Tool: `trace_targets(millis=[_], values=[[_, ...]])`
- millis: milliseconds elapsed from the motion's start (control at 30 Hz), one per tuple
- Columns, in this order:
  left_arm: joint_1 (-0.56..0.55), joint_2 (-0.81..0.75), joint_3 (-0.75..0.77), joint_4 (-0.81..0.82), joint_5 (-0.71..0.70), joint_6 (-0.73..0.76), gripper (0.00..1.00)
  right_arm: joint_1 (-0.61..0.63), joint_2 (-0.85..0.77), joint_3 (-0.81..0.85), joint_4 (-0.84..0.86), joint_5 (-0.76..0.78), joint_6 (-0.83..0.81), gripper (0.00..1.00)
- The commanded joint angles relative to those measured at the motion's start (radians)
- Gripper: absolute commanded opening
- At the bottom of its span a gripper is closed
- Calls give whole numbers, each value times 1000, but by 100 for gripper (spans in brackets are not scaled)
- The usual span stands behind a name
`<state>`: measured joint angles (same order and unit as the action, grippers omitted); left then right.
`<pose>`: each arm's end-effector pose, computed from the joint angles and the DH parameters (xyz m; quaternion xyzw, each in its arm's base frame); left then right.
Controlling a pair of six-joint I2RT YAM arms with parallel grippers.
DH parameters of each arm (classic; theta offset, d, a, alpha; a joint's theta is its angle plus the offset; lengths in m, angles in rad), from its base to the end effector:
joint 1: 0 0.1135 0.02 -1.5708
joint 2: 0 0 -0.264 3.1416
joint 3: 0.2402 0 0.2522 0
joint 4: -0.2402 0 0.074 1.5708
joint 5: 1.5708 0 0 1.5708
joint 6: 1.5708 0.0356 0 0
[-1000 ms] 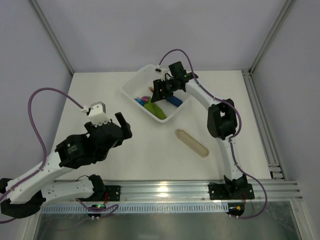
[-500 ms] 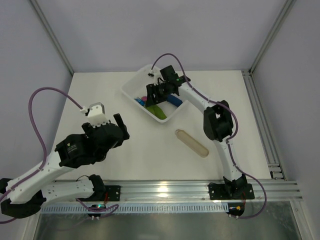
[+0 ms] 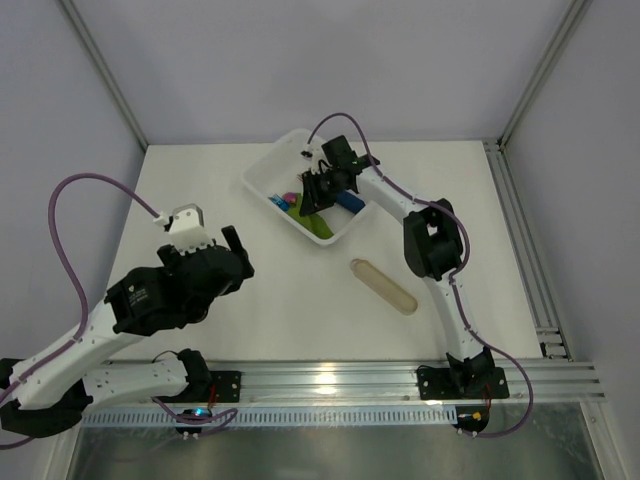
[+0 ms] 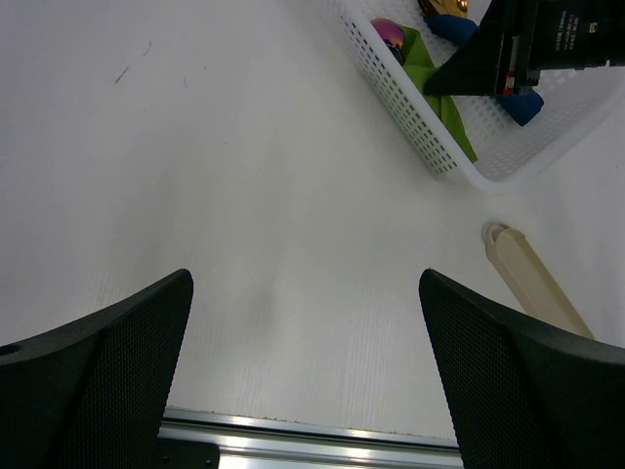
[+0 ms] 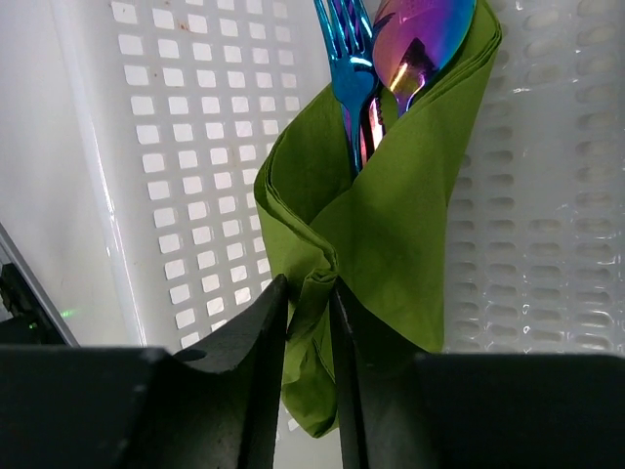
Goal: Place the utensils on the paper napkin and roll it up
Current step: Place the utensils in the bin.
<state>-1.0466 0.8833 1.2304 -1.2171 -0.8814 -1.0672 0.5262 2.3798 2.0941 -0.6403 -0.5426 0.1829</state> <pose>0.0862 -0.0942 0.3834 -0.1552 0.8479 -0.0734 0.5015 0.4454 0.2800 0.2007 -0.2397 0.8859 0.3443 0.1980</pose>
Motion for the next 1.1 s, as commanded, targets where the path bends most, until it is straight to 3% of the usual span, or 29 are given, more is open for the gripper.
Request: trace_targets(millis=[0, 300, 633, 967, 1067], values=[[7, -1, 32, -10, -42, -2, 99, -2, -22, 3, 37, 21, 20, 27], [13, -10, 37, -13, -39, 15, 99, -25, -7, 17, 68, 141, 66, 12], [20, -10, 34, -28, -27, 10, 99, -38, 33, 9, 91, 179, 98, 13], [22, -60, 6, -29, 12, -57, 99, -42, 47, 50, 64, 162, 95, 27], [22, -75, -15, -7, 28, -66, 99, -42, 9, 75, 51, 184, 89, 45]])
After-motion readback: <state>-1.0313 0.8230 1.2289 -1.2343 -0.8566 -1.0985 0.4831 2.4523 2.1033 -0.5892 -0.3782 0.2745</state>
